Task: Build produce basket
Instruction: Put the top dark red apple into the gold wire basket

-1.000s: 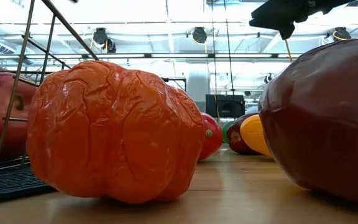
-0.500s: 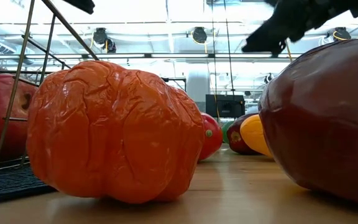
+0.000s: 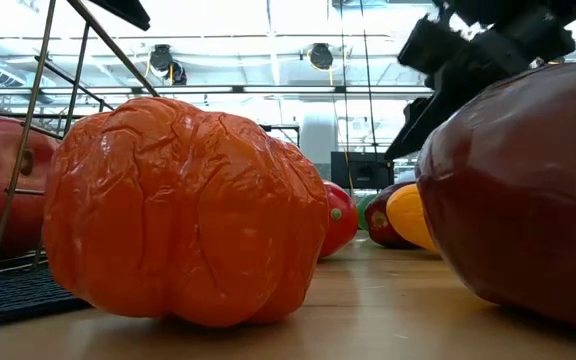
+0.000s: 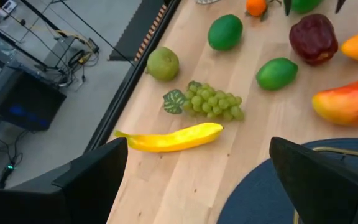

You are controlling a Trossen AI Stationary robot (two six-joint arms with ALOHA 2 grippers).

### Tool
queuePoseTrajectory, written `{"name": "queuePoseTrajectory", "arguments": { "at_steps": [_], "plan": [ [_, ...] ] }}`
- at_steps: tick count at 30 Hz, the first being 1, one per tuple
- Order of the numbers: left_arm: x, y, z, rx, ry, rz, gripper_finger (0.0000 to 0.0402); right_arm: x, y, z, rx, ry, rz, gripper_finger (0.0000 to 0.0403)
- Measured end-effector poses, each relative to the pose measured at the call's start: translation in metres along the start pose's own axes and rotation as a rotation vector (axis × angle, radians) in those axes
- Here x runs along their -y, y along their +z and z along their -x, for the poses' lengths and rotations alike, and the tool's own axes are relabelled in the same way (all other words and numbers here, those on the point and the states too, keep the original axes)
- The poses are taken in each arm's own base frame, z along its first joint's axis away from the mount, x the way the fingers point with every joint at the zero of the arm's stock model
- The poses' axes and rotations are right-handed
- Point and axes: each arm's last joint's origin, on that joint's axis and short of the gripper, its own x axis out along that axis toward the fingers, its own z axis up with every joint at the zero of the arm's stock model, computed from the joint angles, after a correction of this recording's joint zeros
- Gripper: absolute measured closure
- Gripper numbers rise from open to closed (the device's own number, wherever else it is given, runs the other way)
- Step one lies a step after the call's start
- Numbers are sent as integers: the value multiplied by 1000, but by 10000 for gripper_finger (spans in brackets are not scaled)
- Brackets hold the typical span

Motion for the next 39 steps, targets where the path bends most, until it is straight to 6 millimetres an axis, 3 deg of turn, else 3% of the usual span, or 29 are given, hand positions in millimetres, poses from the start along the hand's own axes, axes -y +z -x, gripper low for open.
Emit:
{"name": "queuePoseTrajectory", "arguments": {
  "at_steps": [15,28,39],
  "plan": [
    [-4,3,-6,-6,20,-17,11,-4,-2,-4,-7,8,2,89],
    [-1,26,-12,101,-119,31,11,-16,-4,-2,-7,24,42,88],
    [9,33,-13,152,-177,31,11,-31,-12,-1,-48,18,63,45]
  ]
}}
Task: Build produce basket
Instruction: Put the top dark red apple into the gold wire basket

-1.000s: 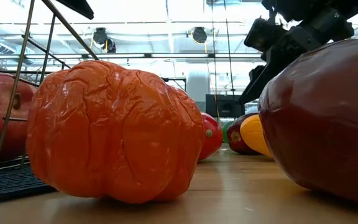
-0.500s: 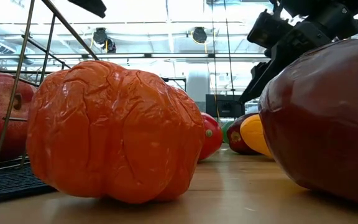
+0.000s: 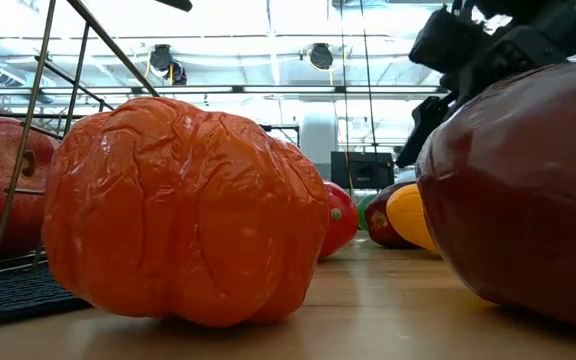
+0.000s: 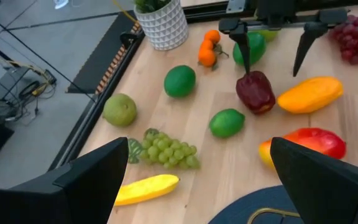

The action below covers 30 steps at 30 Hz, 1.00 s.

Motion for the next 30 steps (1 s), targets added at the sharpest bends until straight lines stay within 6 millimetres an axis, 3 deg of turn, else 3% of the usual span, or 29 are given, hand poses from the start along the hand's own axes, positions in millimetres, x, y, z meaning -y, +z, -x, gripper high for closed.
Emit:
{"name": "queuePoseTrajectory", "arguments": {
  "at_steps": [20,30],
  "plan": [
    [4,3,-4,13,-29,-19,12,11,-29,-9,26,-16,84,65],
    [4,3,-4,14,-28,-42,11,10,-31,-9,35,13,83,65]
  ]
}}
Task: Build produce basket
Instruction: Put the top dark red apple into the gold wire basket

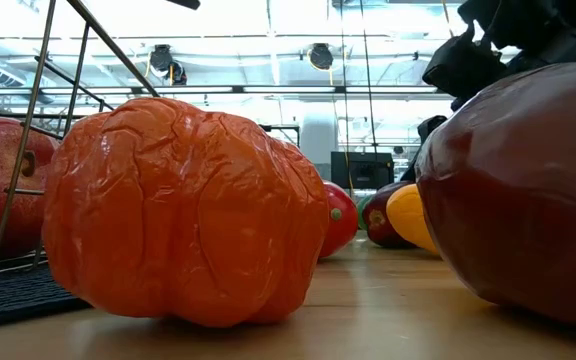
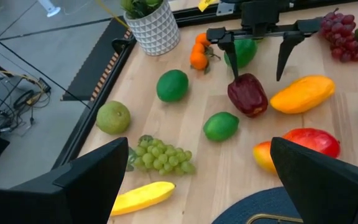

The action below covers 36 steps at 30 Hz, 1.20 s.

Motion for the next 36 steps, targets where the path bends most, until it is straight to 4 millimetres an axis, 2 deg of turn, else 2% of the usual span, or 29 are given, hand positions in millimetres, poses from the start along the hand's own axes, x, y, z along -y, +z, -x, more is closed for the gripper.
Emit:
{"name": "queuePoseTrajectory", "arguments": {
  "at_steps": [8,15,22,29,36],
  "plan": [
    [1,6,0,49,-19,5,11,2,-3,-1,-11,-60,-48,65],
    [3,10,0,78,-60,-13,11,-2,5,6,44,-31,-77,65],
    [0,10,-1,75,-53,-9,12,-1,23,11,100,-83,-35,64],
    [-3,10,-3,71,-43,18,12,2,24,9,99,-97,-22,63],
    [-3,10,-3,72,-43,8,11,11,20,-5,68,-103,-70,23]
  ]
}}
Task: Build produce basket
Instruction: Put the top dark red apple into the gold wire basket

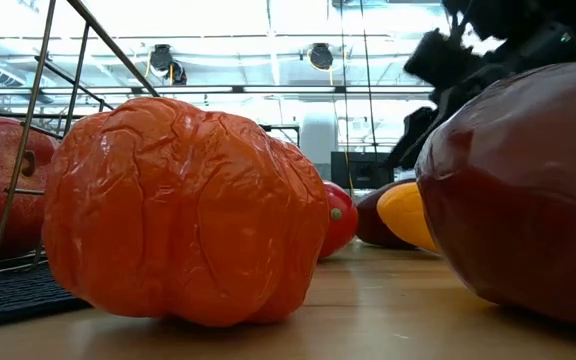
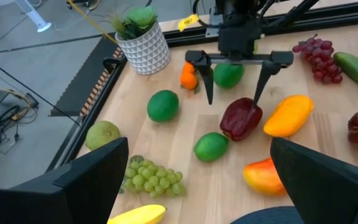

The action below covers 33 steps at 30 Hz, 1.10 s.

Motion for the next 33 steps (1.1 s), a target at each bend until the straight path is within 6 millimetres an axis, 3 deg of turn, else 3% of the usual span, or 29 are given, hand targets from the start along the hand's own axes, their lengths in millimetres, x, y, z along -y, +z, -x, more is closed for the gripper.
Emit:
{"name": "queuePoseTrajectory", "arguments": {
  "at_steps": [8,14,20,28,33],
  "plan": [
    [0,0,0,0,0,-7,11,5,-12,-19,-101,76,-197,20],
    [0,0,0,-2,0,-15,11,6,-22,-28,-162,81,-211,23],
    [0,0,0,-2,0,-17,11,6,-23,-30,-167,79,-200,33],
    [0,0,0,-2,0,-21,11,6,-23,-30,-166,81,-175,94],
    [0,0,0,-1,0,-20,12,7,-17,-22,-139,87,-174,84]
  ]
}}
